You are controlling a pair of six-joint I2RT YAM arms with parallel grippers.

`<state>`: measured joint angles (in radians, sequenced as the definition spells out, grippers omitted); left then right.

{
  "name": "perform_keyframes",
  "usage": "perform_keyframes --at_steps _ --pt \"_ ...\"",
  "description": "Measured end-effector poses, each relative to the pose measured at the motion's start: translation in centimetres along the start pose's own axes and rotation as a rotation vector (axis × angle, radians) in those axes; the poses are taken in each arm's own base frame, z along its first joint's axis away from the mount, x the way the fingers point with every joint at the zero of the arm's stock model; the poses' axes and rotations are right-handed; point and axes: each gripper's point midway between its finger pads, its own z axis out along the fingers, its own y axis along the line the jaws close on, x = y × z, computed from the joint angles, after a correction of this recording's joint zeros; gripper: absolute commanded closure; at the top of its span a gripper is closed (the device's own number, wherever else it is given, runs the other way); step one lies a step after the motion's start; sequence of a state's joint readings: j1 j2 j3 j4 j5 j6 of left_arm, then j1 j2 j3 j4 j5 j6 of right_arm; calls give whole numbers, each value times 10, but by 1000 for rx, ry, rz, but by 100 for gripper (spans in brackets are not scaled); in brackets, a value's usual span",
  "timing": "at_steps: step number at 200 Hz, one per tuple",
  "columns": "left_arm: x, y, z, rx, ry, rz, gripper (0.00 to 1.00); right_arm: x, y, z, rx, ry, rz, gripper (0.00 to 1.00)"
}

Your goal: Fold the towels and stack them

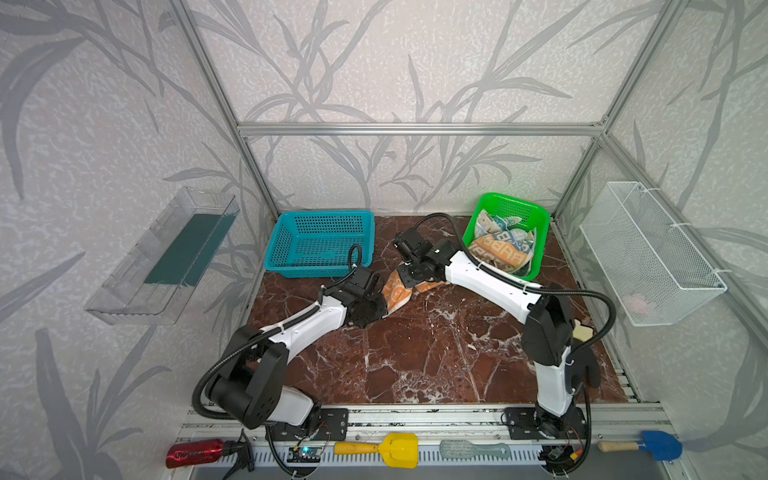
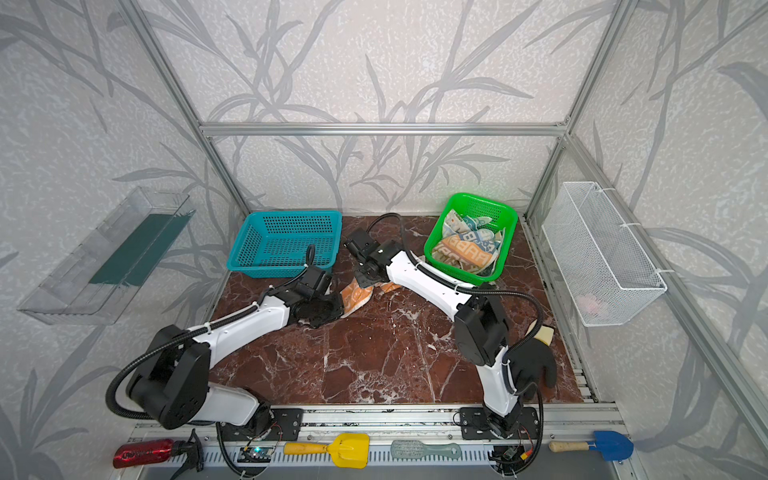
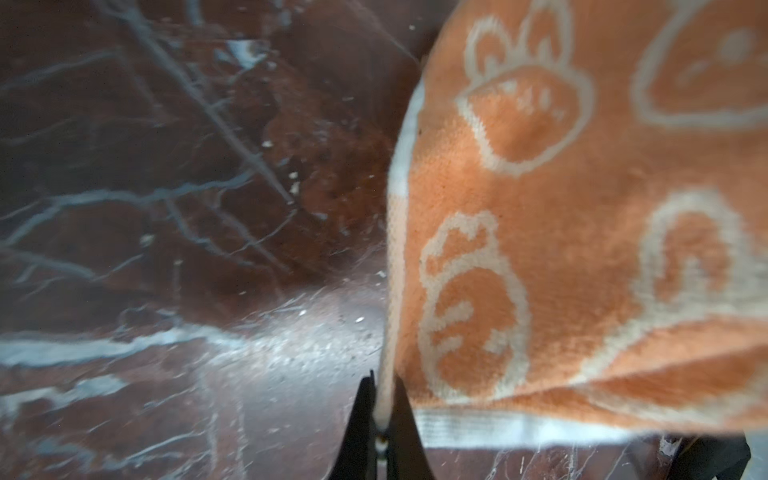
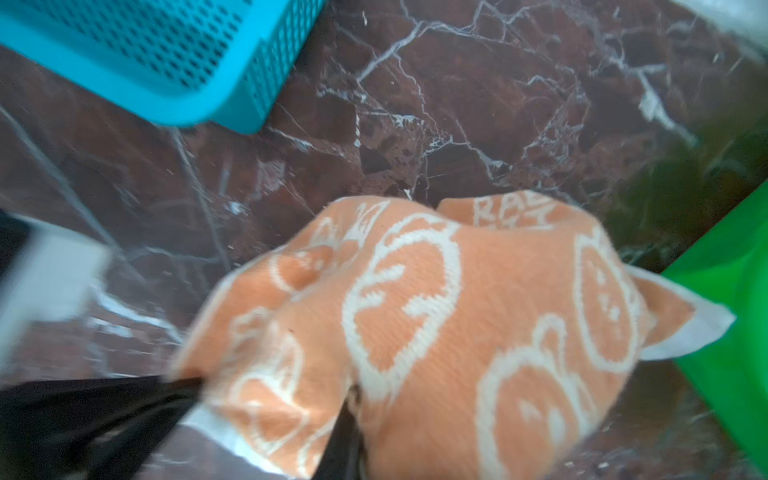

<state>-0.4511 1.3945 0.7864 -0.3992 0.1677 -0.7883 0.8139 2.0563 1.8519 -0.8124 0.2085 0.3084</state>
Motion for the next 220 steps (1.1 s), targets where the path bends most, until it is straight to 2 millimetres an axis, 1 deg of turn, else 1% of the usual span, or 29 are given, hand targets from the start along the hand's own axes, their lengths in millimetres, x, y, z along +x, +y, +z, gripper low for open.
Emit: perform_keyframes --at_steps 4,16,25,33,43,62,70,82,92,106,117,135,143,155,169,181,201,220 --pt "1 6 -1 -9 -4 -8 100 4 -1 6 7 17 -2 62" --pt "4 22 -5 -36 -17 -27 100 17 -2 25 11 73 -3 49" --pt "6 32 -6 -55 -24 -40 100 27 -2 35 3 107 -8 45" --pt "7 40 -7 -72 -23 -53 100 34 -1 38 -12 131 -8 42" --pt "6 48 -7 -93 -20 -68 100 38 0 39 -34 146 -2 39" --pt "2 57 -9 -119 -9 -87 100 40 2 37 -88 146 15 32" --pt "-1 57 -12 -124 -5 -89 100 44 2 34 -111 148 24 30" --pt "-9 51 -18 -113 -13 -95 100 53 3 29 -154 148 42 26" --pt "-17 41 -24 -85 -27 -92 100 63 2 24 -193 148 65 24" --pt "-30 22 -37 -25 -52 -85 100 76 -3 20 -244 147 109 21" --pt "-40 6 -50 20 -75 -79 100 87 -12 19 -267 147 153 19" --pt "-64 -26 -80 103 -127 -59 100 100 -24 17 -299 139 208 14" --pt "-75 -45 -97 148 -159 -43 100 102 -30 15 -309 124 233 12" --pt "-90 -67 -121 206 -209 -26 100 106 -36 8 -330 96 254 11" --pt "-101 -91 -146 273 -255 -13 100 105 -36 -2 -363 49 258 9" --pt "-105 -107 -162 321 -276 -9 100 100 -31 -11 -408 1 255 8" --pt "-107 -134 -181 381 -292 0 100 89 -20 -20 -490 -76 260 6" --pt "-112 -169 -201 445 -307 24 100 83 -8 -29 -553 -130 248 5"
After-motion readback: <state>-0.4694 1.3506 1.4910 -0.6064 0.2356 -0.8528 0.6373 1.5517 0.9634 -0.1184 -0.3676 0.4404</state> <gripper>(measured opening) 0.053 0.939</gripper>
